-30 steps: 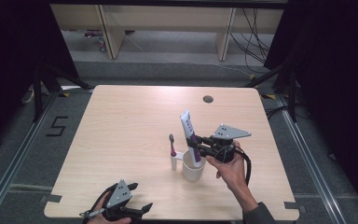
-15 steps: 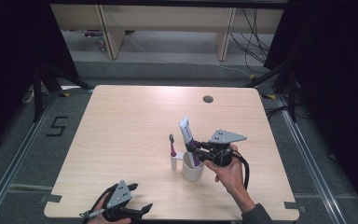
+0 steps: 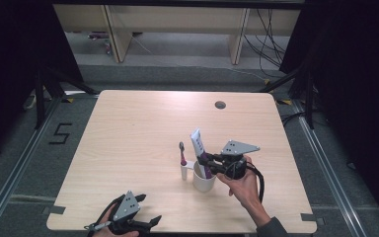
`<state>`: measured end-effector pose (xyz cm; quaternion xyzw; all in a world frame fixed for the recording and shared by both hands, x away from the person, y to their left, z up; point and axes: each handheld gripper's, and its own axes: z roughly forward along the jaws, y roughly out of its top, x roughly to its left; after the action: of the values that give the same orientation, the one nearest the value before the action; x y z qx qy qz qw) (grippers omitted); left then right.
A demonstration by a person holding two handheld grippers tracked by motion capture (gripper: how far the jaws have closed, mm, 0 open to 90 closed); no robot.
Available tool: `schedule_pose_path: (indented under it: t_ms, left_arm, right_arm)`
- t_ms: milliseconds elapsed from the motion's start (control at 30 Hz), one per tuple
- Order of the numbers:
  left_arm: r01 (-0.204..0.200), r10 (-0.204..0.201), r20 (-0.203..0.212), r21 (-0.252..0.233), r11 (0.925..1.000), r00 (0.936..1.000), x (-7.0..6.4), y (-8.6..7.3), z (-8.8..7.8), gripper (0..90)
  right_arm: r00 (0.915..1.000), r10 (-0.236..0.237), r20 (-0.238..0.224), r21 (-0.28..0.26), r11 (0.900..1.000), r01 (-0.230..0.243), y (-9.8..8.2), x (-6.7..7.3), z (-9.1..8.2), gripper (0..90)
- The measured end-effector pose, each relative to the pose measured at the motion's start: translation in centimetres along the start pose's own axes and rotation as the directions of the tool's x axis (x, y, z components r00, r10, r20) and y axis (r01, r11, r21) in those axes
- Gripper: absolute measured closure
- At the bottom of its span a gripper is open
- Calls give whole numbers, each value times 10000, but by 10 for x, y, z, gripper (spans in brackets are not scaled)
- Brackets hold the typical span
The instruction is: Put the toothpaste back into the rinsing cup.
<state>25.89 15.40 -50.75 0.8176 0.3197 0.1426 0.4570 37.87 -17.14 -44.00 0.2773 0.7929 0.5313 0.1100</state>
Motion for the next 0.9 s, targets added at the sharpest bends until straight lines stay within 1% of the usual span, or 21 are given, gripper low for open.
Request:
schedule_pose_path:
  t_ms: [33,133,167,200,233,267,300,333,400,433,500,533,567,600,633,667,733,767,800,833,900]
  left_arm:
    - [0,0,40,-33,10000,10000,0,0,1,155]
    - [-41,42,-29,76,10000,10000,0,0,-1,155]
    - [13,-12,22,-59,10000,10000,0,0,1,155]
    - [13,-12,22,-59,10000,10000,0,0,1,155]
    - [-60,60,-23,24,10000,10000,0,0,0,155]
    - [-282,283,-18,302,9991,9996,2,0,-1,155]
    - [-75,75,3,105,9999,10000,1,0,0,155]
    - [-60,60,54,77,10000,10000,1,0,0,155]
    - [-68,68,-10,51,10000,10000,0,0,0,155]
    - [-71,71,-1,65,10000,10000,0,0,0,155]
    - [-72,72,6,57,10000,10000,0,0,-1,155]
    - [-61,61,7,59,10000,10000,0,0,0,155]
    - [-106,106,-38,79,9999,9999,0,0,0,155]
    - [-53,53,21,26,10000,10000,0,-1,0,155]
    - [-98,98,-7,98,9999,10000,0,0,-1,155]
    - [-88,88,7,55,9999,10000,0,0,-1,155]
    - [-98,98,2,83,9999,10000,0,0,0,155]
    - [-80,80,6,4,10000,10000,0,-1,0,155]
    - [-79,79,34,1,10000,10000,0,-1,0,155]
    - [-80,80,4,63,9999,10000,0,0,-1,155]
    - [-102,102,-8,85,9999,9999,0,0,-1,155]
  right_arm:
    - [9999,102,48,176,9998,-103,-1,0,-1,760]
    - [10000,-17,68,234,9997,15,-1,0,-3,759]
    - [9999,29,122,261,9997,-32,-2,0,-4,760]
    - [9999,29,122,261,9997,-32,-2,0,-4,760]
    - [9997,-97,215,214,9997,93,-3,0,-4,760]
    - [9997,-97,215,214,9997,93,-3,0,-4,760]
    - [9998,120,184,278,9995,-126,-4,1,-4,760]
    - [10000,-7,89,414,9991,3,-4,1,-4,760]
    - [9999,84,74,373,9993,-87,-5,2,-4,760]
    - [9995,-193,261,330,9993,184,-5,2,-4,760]
    - [9995,-216,228,353,9992,208,-5,2,-4,760]
    - [9998,-80,167,521,9986,71,-6,4,-5,760]
    - [9998,14,174,575,9983,-24,-6,4,-5,760]
    - [9998,-33,187,599,9982,22,-7,5,-5,760]
    - [9995,-286,143,526,9982,278,-7,3,-4,760]
    - [9990,-398,212,616,9974,385,-7,3,-5,760]
    - [9997,-156,203,797,9967,139,-8,6,-5,760]
    - [9995,-263,156,776,9967,250,-9,5,-4,759]
    - [9995,-263,156,776,9967,250,-9,5,-4,759]
    - [9987,-442,245,776,9961,422,-9,5,-5,759]
    - [9991,-362,232,812,9961,342,-9,5,-5,759]
